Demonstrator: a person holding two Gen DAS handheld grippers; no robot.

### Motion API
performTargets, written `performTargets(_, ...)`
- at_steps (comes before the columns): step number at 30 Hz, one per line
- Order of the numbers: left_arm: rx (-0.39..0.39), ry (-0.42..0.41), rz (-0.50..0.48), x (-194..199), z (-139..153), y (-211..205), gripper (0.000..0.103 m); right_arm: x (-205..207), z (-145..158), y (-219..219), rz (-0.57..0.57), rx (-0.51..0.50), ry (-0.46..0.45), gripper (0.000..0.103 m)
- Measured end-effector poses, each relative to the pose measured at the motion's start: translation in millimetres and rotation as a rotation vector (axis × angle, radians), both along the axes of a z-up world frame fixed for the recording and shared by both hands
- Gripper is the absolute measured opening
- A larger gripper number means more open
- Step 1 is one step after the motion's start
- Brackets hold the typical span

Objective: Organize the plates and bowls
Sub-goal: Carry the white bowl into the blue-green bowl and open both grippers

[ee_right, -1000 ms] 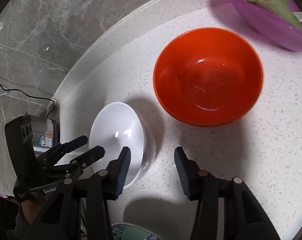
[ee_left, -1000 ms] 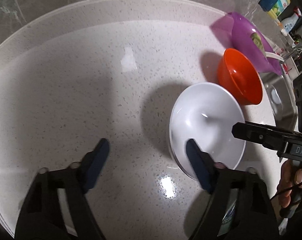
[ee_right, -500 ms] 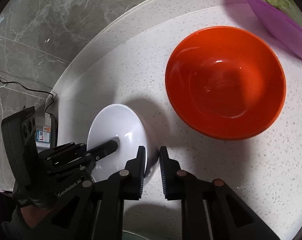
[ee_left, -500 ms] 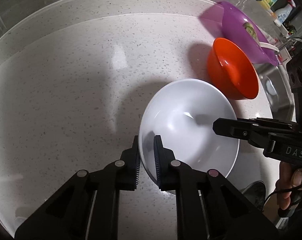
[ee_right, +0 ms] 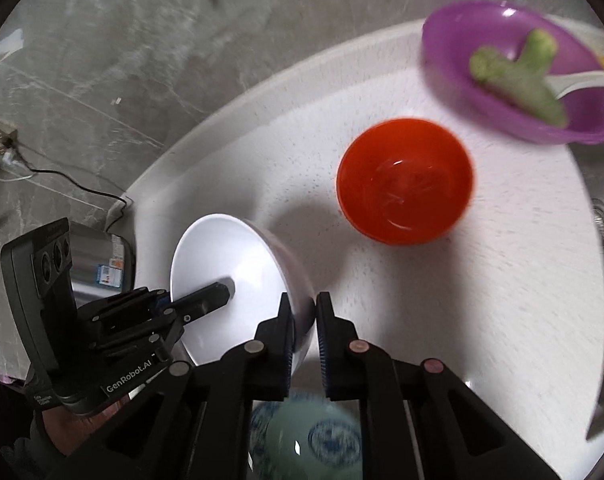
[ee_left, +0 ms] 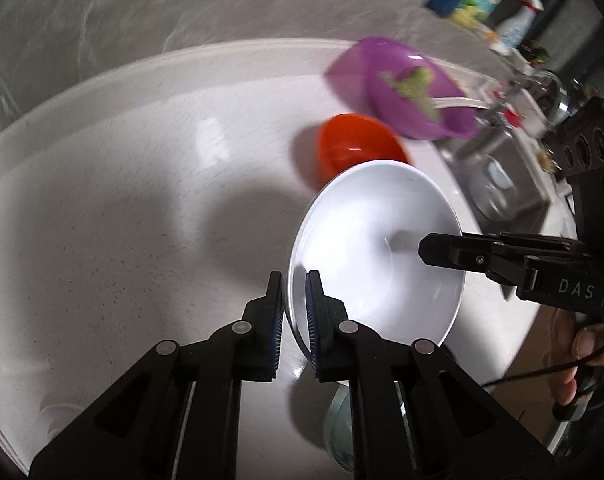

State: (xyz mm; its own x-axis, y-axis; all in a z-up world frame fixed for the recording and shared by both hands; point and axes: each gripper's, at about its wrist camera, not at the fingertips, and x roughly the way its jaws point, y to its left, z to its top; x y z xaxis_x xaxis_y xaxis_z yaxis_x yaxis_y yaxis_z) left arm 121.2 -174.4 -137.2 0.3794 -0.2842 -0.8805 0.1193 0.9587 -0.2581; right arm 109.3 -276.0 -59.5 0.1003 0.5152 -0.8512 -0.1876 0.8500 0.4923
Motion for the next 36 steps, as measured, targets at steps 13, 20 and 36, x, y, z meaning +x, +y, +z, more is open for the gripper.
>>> performTargets(13, 0.046, 0.079, -0.187, -93, -24, -66, 0.010, -112, 6, -43, -0.092, -0.071, 0.066, 0.013)
performTargets(20, 0.099, 0.117, -0.195, -110, -58, -78, 0.010, -132, -31, -50, -0.125, -0.060, 0.128, 0.013)
performTargets(36, 0.131, 0.100, -0.171, -94, -83, -89, 0.011, -130, -42, -34, -0.053, -0.175, 0.072, 0.011)
